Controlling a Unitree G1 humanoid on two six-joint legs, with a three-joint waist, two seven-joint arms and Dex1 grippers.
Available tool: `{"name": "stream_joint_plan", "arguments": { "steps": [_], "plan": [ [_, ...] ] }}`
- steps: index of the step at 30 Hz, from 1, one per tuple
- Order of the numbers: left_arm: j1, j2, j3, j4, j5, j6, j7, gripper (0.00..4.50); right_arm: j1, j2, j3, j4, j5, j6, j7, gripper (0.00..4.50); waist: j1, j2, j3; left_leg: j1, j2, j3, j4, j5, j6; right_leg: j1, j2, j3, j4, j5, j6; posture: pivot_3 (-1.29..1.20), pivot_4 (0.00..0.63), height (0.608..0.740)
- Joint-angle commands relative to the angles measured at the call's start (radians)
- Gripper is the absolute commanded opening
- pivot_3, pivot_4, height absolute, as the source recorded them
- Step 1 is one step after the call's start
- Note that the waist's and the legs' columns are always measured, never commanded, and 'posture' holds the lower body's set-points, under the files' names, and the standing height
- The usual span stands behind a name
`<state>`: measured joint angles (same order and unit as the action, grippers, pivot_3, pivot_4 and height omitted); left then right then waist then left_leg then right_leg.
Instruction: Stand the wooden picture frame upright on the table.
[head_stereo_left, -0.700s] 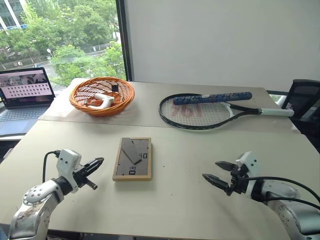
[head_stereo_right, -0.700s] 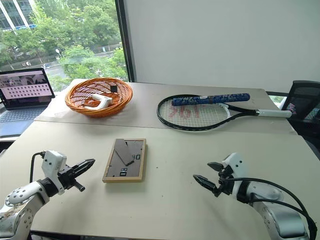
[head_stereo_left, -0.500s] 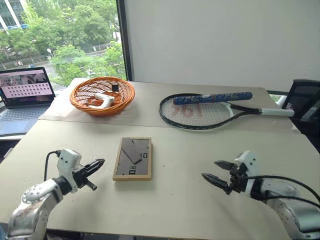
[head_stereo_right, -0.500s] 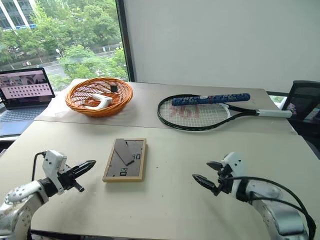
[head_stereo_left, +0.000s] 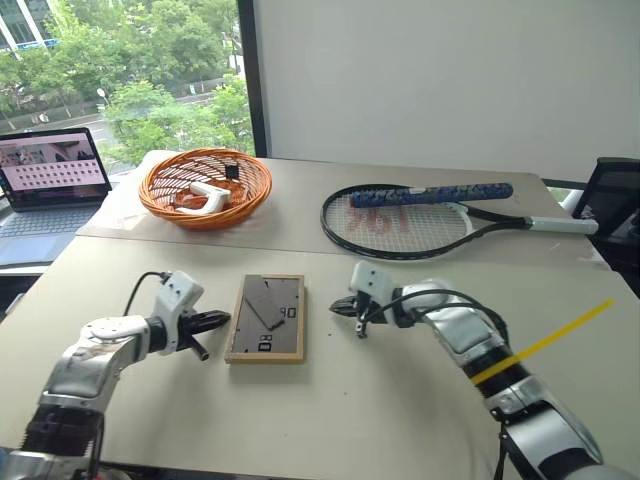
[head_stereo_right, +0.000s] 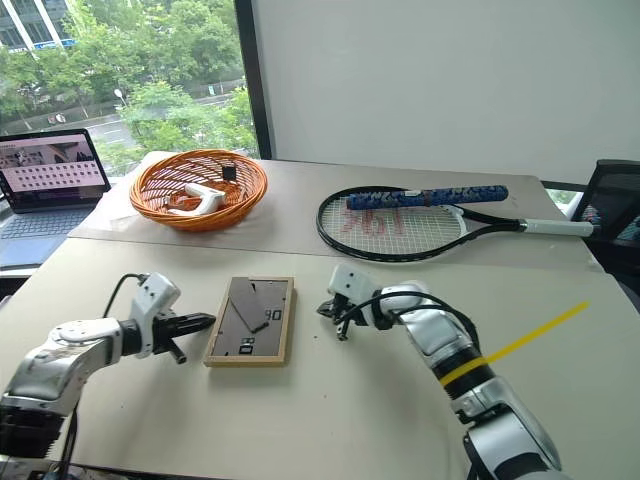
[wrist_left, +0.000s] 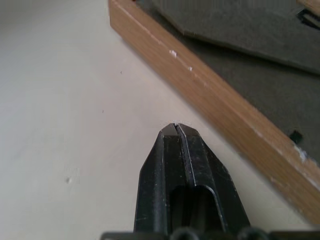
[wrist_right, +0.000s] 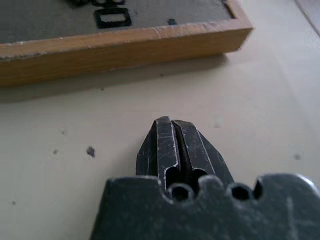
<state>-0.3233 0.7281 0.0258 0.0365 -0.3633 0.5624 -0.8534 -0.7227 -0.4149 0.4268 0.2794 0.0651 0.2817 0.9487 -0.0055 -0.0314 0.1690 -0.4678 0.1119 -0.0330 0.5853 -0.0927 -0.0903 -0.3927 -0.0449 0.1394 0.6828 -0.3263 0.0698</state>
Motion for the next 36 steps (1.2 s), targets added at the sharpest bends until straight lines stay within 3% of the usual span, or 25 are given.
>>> {"name": "stream_joint_plan", "arguments": {
  "steps": [1,18,21,25,26,28,31,34,36],
  "plan": [
    [-0.014,-0.029,-0.038,-0.001,0.017,-0.006,-0.01,0.0,0.034,0.01,-0.011,-0.075,0.036,0.024,0.059,0.04,0.008,0.0,0.0,0.0,0.0,0.0,0.001,0.0,0.0,0.001,0.0,0.0,0.0,0.0,0.0,0.0,0.15,0.705],
    [-0.019,-0.054,-0.081,0.006,0.05,0.005,-0.059,0.0,0.164,-0.049,-0.054,-0.304,0.035,0.205,0.042,0.04,0.019,0.001,-0.001,0.003,0.0,-0.001,0.005,0.0,0.0,0.005,0.0,-0.001,0.001,0.0,0.001,0.0,0.15,0.705],
    [-0.019,-0.011,-0.028,0.039,0.048,0.041,-0.051,0.0,0.157,-0.086,-0.099,-0.285,0.033,0.197,0.034,0.04,0.017,0.001,-0.001,0.003,0.0,-0.001,0.005,0.0,0.0,0.005,0.0,-0.001,0.001,0.0,0.001,0.0,0.15,0.705],
    [-0.022,-0.014,0.162,-0.028,-0.127,0.336,0.029,0.0,0.169,-0.158,-0.18,-0.308,0.075,0.138,0.067,0.04,0.008,0.001,0.0,0.003,0.0,-0.001,0.004,0.0,0.0,0.004,0.0,-0.001,0.002,0.0,0.001,0.0,0.15,0.705],
    [-0.03,-0.025,0.223,-0.064,-0.225,0.452,0.029,0.52,0.176,-0.166,-0.196,-0.319,0.089,0.124,0.076,0.0,0.004,0.001,0.0,0.003,0.0,-0.001,0.004,0.0,0.0,0.004,0.0,-0.001,0.002,0.0,0.001,0.0,0.15,0.705],
    [-0.048,-0.049,0.308,-0.113,-0.353,0.637,0.051,0.9,0.187,-0.175,-0.211,-0.334,0.103,0.101,0.09,0.0,-0.005,0.0,0.0,0.003,0.0,-0.001,0.003,0.0,0.0,0.004,0.0,-0.001,0.002,0.0,0.002,0.0,0.15,0.705],
    [-0.122,-0.141,0.43,-0.116,-0.481,0.877,0.139,2.14,0.194,-0.177,-0.2,-0.326,0.095,0.058,0.112,0.0,-0.009,0.0,0.0,0.003,0.0,-0.002,0.004,0.0,0.0,0.004,0.0,-0.001,0.002,0.0,0.002,0.0,0.15,0.705],
    [-0.187,-0.226,0.525,-0.081,-0.514,1.024,0.223,3.2,0.189,-0.167,-0.182,-0.309,0.079,0.03,0.124,0.0,-0.009,0.0,0.0,0.003,0.0,-0.003,0.006,0.0,0.0,0.005,0.0,-0.002,0.002,0.0,0.002,0.0,0.15,0.705],
    [-0.184,-0.243,0.523,-0.061,-0.521,1.052,0.293,4.03,0.178,-0.155,-0.171,-0.302,0.081,0.026,0.133,0.0,-0.012,0.0,0.0,0.003,0.0,-0.003,0.006,0.0,0.0,0.005,0.0,-0.002,0.002,0.0,0.003,0.0,0.15,0.705]
  ]
}}
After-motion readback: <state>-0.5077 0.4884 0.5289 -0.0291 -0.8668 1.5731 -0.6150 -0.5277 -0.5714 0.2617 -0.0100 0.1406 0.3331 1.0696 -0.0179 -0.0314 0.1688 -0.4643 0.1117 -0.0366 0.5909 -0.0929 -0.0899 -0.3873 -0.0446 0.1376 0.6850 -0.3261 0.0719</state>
